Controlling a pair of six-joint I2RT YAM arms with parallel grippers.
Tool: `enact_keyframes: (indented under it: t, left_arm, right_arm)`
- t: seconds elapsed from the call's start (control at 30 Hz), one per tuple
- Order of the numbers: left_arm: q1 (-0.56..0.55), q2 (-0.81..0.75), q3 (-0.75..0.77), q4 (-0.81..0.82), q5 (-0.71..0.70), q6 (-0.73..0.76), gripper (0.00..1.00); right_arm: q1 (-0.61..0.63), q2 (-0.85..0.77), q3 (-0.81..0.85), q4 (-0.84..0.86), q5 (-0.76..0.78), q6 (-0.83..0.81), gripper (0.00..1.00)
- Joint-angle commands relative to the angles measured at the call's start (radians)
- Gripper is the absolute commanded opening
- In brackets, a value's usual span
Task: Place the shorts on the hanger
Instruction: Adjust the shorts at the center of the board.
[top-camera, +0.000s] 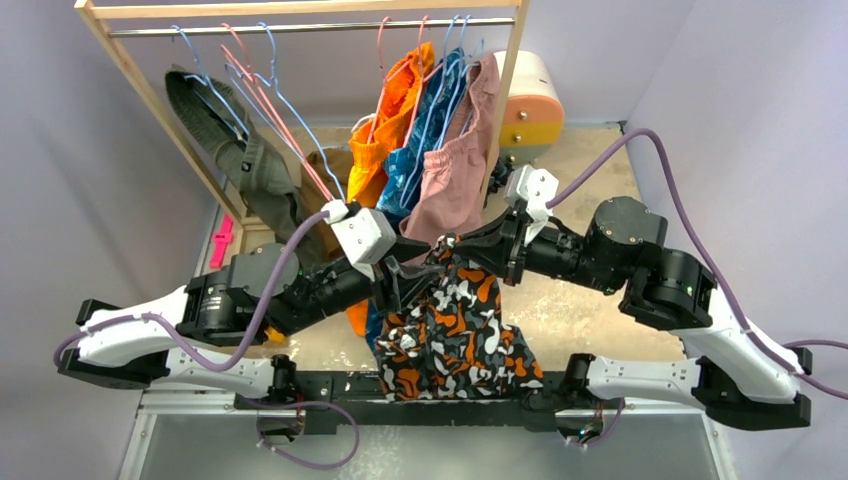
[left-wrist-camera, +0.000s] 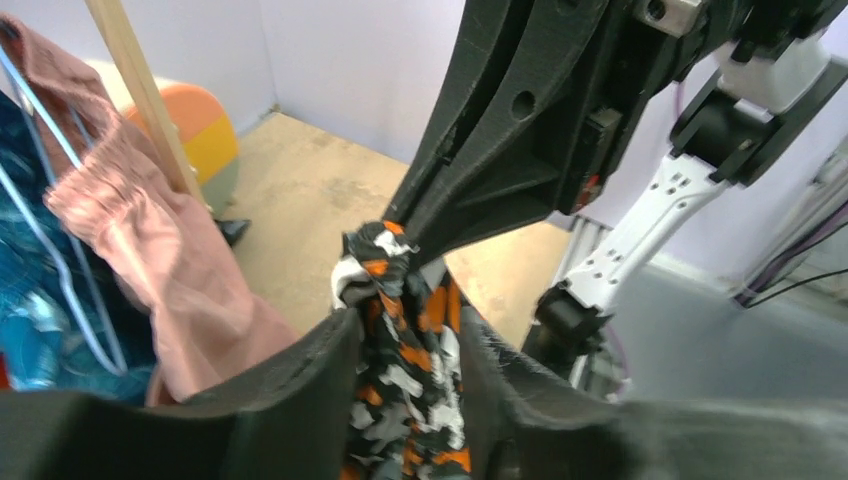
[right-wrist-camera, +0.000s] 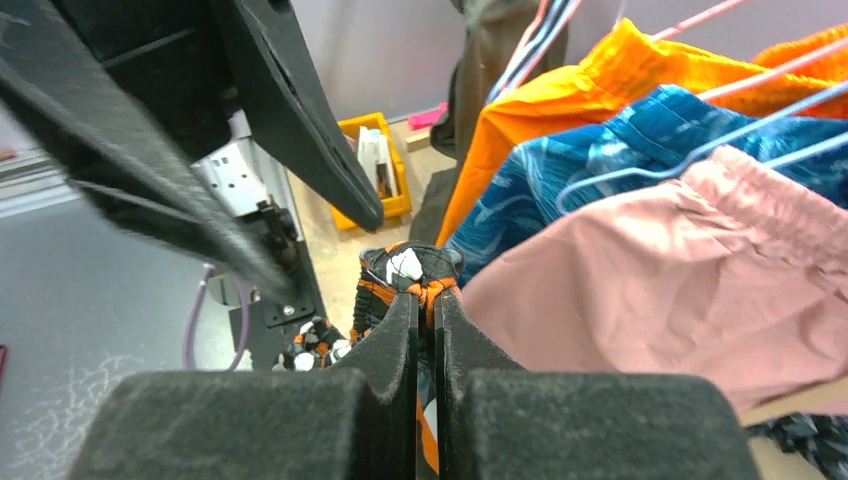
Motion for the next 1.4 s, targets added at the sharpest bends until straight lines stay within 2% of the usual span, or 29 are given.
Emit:
enact_keyframes:
  t: [0.0,0.1,0.23,0.37,0.57,0.77,1.13,1.37]
  left_arm:
    - [-0.007,-0.05,-0.019,0.027,-0.024,-0.051,0.51]
    - [-0.007,-0.092,-0.06,0.005,-0.033,-0.113,0.63]
    - [-0.007,-0.171,-0.159,-0.005,-0.034,-0.236,0.69]
    - [-0.007,-0.21,-0.287,-0.013,-0.033,-0.368,0.7]
    - [-0.007,-0.184,-0.392,-0.051,-0.002,-0.51,0.7]
    - [-0.007,-0.273,-0.517,-0.024,-0.078,-0.599,0.7]
    - [-0.007,-0.362,-0.644,0.017,-0.169,-0.605,0.77]
    - [-0.007,-0.329,-0.649,0.026,-0.161,-0.581,0.79]
  right_arm:
    - [-0.009,-0.056,-0.036,0.094,0.138,0.004,0.0]
    - [-0.009,-0.122,-0.093,0.175,0.23,0.029,0.0]
    - [-0.008,-0.188,-0.146,0.264,0.308,0.06,0.0]
    - [-0.008,-0.223,-0.168,0.302,0.29,0.062,0.0]
    - [-0.009,-0.216,-0.17,0.277,0.281,0.07,0.0]
    - [-0.009,-0.226,-0.181,0.276,0.277,0.084,0.0]
    - [-0.008,-0.23,-0.184,0.261,0.261,0.09,0.0]
    - [-0.009,-0.227,-0.154,0.237,0.141,0.091,0.0]
